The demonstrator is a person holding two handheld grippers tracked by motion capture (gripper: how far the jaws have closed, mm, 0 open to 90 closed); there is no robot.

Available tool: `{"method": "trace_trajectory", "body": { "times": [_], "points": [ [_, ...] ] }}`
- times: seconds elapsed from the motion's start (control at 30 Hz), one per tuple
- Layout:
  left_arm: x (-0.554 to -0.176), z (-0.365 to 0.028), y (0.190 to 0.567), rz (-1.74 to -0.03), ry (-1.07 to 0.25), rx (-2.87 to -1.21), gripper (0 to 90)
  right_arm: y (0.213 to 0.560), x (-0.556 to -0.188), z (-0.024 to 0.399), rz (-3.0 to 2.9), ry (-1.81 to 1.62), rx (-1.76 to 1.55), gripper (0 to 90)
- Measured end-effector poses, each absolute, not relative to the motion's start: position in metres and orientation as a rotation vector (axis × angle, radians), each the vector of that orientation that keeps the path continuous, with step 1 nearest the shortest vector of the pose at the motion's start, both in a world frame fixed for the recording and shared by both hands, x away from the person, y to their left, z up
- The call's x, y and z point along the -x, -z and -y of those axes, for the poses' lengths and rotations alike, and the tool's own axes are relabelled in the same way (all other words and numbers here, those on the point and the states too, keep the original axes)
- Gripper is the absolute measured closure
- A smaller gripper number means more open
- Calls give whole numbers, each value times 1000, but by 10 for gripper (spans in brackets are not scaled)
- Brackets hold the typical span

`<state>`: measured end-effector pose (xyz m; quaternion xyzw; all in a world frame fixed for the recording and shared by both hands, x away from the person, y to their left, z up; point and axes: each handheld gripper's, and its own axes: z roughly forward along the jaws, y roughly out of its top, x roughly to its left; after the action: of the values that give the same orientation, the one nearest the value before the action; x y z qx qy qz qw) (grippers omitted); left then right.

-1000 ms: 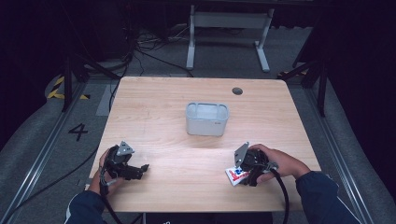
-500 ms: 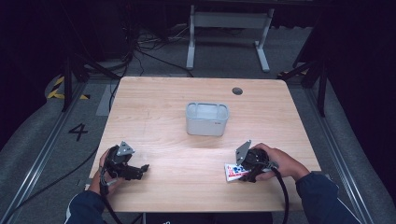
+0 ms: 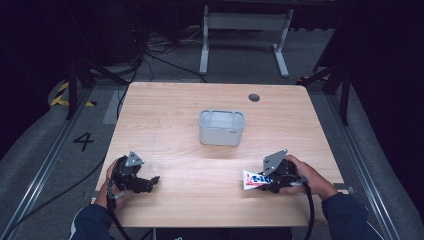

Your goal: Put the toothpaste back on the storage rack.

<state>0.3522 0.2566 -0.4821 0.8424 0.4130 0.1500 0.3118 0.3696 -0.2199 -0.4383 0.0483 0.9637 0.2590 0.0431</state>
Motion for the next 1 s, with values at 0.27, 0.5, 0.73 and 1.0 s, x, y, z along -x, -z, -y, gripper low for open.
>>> {"method": "trace_trajectory", "body": {
  "times": [0.27, 0.5, 0.73, 1.0],
  "points": [
    [-352, -257, 482, -1090, -395, -2223, 0, 431, -363, 234, -2882, -941, -216, 606],
    [-352, -257, 482, -1090, -395, -2223, 0, 425, -358, 248, -2819, -1047, -282, 617],
    [-352, -257, 482, -1090, -396, -2224, 0, 419, -356, 257, -2755, -1127, -328, 620],
    [-352, -257, 482, -1089, -397, -2223, 0, 414, -355, 261, -2696, -1184, -375, 620]
  ]
}}
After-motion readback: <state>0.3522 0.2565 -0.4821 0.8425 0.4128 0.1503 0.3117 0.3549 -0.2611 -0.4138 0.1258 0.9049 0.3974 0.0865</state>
